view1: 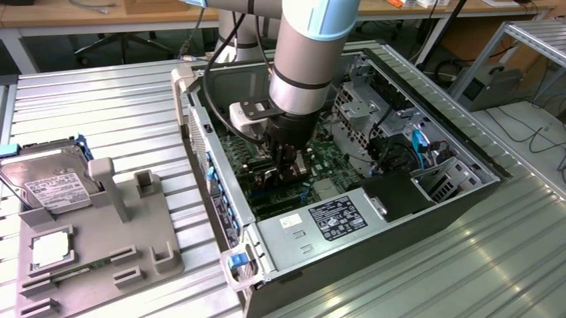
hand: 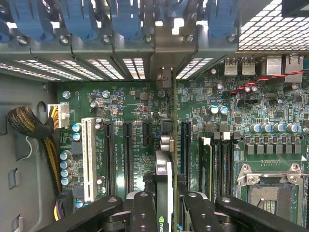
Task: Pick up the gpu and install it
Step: 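Insert the gpu into the slot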
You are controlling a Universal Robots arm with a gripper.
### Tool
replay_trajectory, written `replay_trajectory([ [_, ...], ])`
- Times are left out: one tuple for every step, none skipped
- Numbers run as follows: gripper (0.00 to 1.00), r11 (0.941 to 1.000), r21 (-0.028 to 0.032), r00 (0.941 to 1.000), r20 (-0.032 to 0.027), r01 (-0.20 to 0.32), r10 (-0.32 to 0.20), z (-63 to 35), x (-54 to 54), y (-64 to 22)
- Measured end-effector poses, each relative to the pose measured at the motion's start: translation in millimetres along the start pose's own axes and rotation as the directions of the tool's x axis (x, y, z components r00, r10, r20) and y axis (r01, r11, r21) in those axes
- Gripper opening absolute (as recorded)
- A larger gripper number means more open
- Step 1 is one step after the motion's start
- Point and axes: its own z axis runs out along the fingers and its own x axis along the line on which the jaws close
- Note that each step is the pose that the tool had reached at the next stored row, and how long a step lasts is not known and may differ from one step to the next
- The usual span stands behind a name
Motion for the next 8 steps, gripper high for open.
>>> replay_trajectory([
  [0.27,1.0000,0.0000,1.0000,-0.0001,0.000,0.000,0.0,0.0,0.0],
  [0.27,1.0000,0.0000,1.0000,0.0000,0.000,0.000,0.0,0.0,0.0],
  [0.27,1.0000,0.0000,1.0000,0.0000,0.000,0.000,0.0,0.0,0.0],
  [0.27,1.0000,-0.0003,1.0000,0.0006,0.000,0.000,0.1,-0.1,0.1],
  [0.28,1.0000,-0.0001,1.0000,0.0006,0.000,0.000,0.2,-0.1,0.1],
  [0.35,1.0000,0.0002,1.0000,0.0003,0.000,0.000,0.2,0.0,0.1],
  [0.35,1.0000,0.0001,1.0000,0.0003,0.000,0.000,0.1,0.0,0.0],
  [0.35,1.0000,0.0000,1.0000,0.0001,0.000,0.000,0.0,0.0,0.0],
])
